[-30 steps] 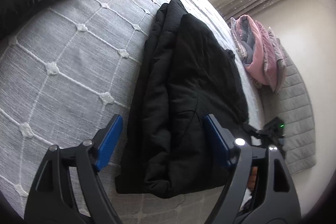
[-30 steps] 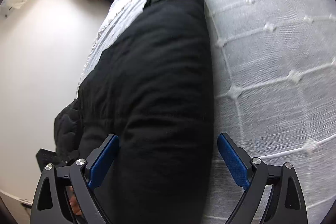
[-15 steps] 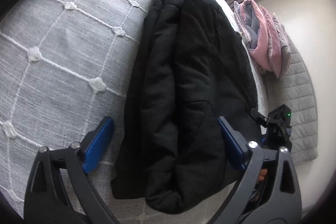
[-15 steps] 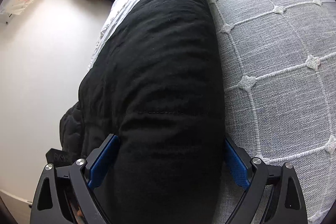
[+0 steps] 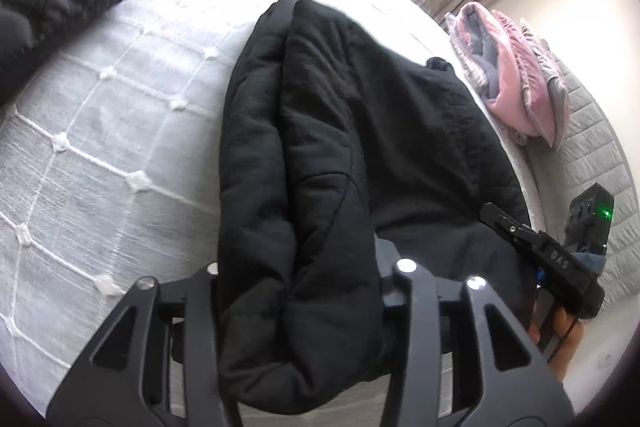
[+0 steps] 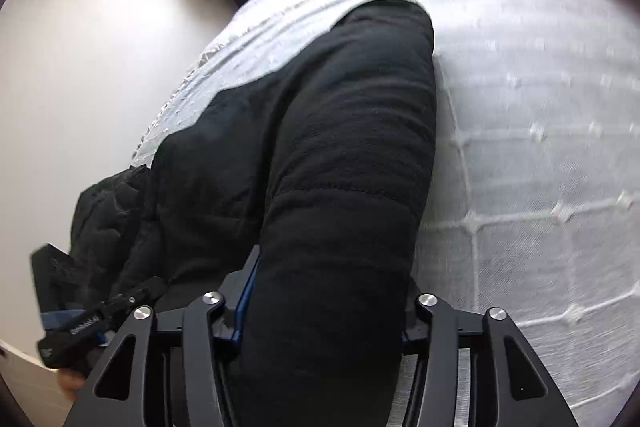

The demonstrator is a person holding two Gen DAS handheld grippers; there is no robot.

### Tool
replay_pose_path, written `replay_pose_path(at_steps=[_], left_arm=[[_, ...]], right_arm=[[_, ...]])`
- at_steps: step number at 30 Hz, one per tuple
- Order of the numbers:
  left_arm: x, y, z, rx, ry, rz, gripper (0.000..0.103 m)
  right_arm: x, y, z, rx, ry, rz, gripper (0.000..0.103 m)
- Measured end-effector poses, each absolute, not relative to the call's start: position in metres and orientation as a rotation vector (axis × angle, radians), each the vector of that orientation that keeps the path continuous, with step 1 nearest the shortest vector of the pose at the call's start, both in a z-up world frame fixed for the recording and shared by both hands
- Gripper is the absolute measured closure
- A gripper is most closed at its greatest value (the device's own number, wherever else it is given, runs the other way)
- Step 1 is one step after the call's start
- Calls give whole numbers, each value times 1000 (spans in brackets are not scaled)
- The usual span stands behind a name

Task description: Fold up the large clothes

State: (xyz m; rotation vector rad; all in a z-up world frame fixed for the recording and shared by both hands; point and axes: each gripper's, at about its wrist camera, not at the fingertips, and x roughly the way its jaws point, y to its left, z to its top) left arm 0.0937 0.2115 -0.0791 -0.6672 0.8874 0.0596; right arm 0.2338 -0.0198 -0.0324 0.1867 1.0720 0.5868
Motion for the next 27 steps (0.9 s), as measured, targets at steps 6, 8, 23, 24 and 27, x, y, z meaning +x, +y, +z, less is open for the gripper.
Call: replay_pose_path(at_steps=[6,8,23,24,27], left_arm=[[106,142,-39,-620,794,-28,62],[115,107,-25,-578,769,-69,62],[237,-225,15,-429,746,-542,62],[252,-256,13,-428,750,-571,62],[273,-323,-3,-435,793,-624,61]], right_arm=[[230,-62,11,89,929,535,57],[228,-83,23,57,898,511,57],[263,-441,105,27,754,229,58],[270,-473,108,25,757,208,58],[301,-559,113,22,773,131,57]])
